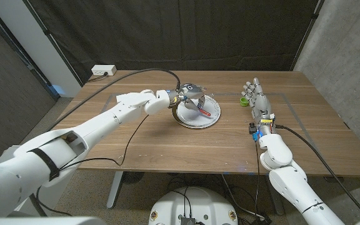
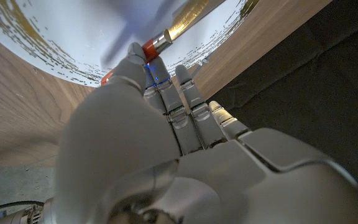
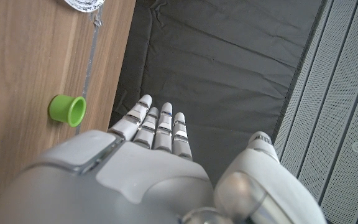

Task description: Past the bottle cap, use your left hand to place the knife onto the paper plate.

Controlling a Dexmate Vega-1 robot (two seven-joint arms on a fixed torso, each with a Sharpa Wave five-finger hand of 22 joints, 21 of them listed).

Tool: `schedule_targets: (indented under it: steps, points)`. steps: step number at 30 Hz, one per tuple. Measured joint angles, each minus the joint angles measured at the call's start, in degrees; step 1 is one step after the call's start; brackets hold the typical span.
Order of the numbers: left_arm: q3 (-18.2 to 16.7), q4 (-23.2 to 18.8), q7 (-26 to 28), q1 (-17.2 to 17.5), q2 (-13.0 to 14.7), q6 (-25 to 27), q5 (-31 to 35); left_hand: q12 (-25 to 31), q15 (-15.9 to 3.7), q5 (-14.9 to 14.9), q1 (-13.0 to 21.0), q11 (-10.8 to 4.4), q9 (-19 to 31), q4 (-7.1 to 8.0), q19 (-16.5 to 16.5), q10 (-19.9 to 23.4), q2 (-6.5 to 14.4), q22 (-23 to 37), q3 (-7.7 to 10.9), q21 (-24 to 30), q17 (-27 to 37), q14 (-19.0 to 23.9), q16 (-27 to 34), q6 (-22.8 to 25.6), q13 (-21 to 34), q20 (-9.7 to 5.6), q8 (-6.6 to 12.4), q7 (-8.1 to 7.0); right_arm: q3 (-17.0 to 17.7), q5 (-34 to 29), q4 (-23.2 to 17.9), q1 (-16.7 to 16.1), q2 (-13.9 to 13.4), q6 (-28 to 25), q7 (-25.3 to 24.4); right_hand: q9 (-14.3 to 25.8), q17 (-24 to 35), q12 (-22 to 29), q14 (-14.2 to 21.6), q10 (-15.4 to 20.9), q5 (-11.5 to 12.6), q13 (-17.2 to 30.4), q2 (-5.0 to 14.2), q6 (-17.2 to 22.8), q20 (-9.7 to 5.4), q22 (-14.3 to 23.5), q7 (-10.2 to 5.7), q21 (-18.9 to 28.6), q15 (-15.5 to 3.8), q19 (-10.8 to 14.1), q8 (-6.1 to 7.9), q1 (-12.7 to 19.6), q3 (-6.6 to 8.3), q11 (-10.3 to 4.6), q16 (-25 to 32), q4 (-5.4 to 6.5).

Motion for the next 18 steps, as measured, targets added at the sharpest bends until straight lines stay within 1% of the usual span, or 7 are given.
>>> schedule_targets:
  steps: [2, 5, 9, 18]
  points:
    - [0.3, 0.6, 0.3, -0.2, -0.2, -0.2, -0.4, -0.3, -0.13, 0.0, 0.0, 0.00, 0.0, 0.00, -0.1, 0.0, 0.0, 0.0, 0.00, 0.0, 0.0, -0.1, 0.0, 0.0, -0.3, 0.09, 0.00, 0.00, 0.0, 0.0, 0.0, 0.0, 0.0, 0.0, 0.0, 0.0, 0.0, 0.0, 0.0, 0.0, 0.0, 0.0, 0.00, 0.0, 0.00, 0.0, 0.00, 0.0, 0.00, 0.0, 0.00, 0.0, 0.00, 0.00, 0.0, 0.00]
    - [0.7, 1.4, 0.6, -0.4, -0.5, -0.4, -0.7, -0.7, 0.31, 0.0, 0.0, 0.01, -0.2, 0.00, -0.1, 0.0, 0.0, 0.0, 0.00, 0.0, -0.3, -0.7, 0.0, 0.1, -0.6, 0.09, 0.00, -0.14, 0.0, 0.0, 0.1, -0.1, 0.1, 0.0, 0.0, 0.0, 0.0, 0.0, 0.0, 0.0, 0.0, 0.0, 0.00, 0.0, 0.00, 0.0, 0.00, 0.0, 0.00, 0.0, 0.00, 0.0, 0.00, 0.00, 0.0, 0.00]
    - [1.1, 2.3, 0.8, -0.7, -0.8, -0.6, -1.1, -0.9, 0.42, 0.0, 0.0, 0.01, -0.2, 0.00, -0.1, 0.0, 0.1, 0.0, 0.00, 0.0, -0.3, -1.0, 0.0, 0.2, -0.9, 0.09, -0.01, -0.23, 0.0, 0.1, 0.1, -0.1, 0.1, -0.1, -0.1, 0.0, 0.0, 0.0, 0.0, 0.0, 0.0, 0.0, 0.00, 0.0, 0.00, 0.0, 0.00, 0.0, 0.00, 0.0, 0.00, 0.0, 0.00, 0.00, 0.0, 0.00]
    - [1.9, 4.1, 1.0, -1.0, -1.1, -1.2, -2.2, -1.3, 0.42, 0.0, 0.0, -0.15, -0.3, -0.17, -0.1, -0.2, 0.1, 0.0, 0.17, 0.0, -0.3, -1.0, 0.0, 0.2, -0.9, 0.07, -0.02, -0.22, -0.1, 0.2, 0.3, -0.1, 0.1, -0.4, -0.1, 0.0, 0.0, 0.0, 0.0, 0.0, 0.0, 0.0, 0.00, 0.0, 0.00, 0.0, 0.00, 0.0, 0.00, 0.0, 0.00, 0.0, 0.00, 0.00, 0.0, 0.00]
